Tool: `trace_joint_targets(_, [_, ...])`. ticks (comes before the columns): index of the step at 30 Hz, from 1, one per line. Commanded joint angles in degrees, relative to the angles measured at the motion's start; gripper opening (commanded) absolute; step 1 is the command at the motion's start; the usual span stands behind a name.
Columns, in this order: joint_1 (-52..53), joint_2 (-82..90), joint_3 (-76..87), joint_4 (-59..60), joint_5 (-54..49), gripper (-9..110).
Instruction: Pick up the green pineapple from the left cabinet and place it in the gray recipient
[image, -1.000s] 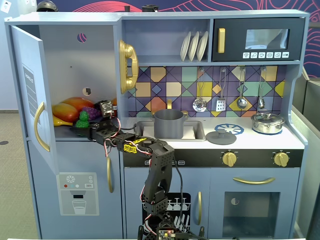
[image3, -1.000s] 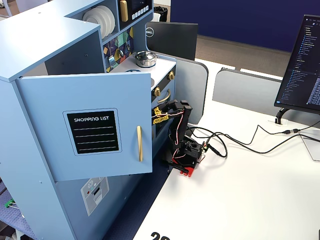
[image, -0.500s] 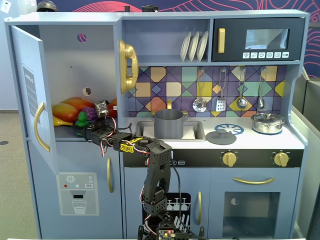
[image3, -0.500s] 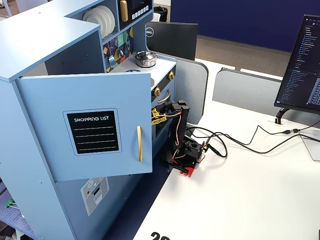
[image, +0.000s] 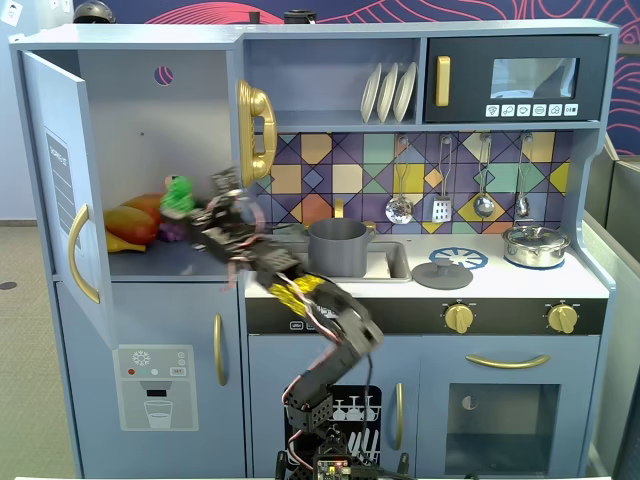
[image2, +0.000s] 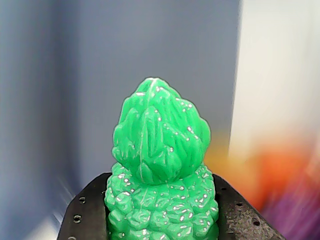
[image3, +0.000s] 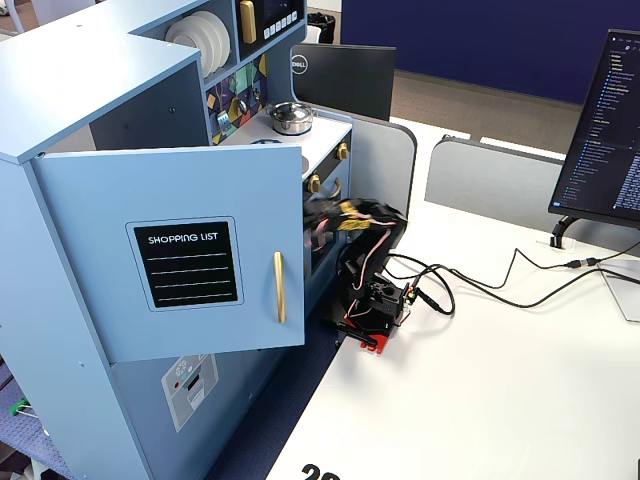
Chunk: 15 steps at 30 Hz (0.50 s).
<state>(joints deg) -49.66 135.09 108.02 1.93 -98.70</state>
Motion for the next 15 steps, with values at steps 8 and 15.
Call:
trace_joint_targets(8, [39.64,27.25,2.55,12.04,9.32,0])
trace_joint_targets(15, [50.8,13.01,-3.08,12.83,11.69,0])
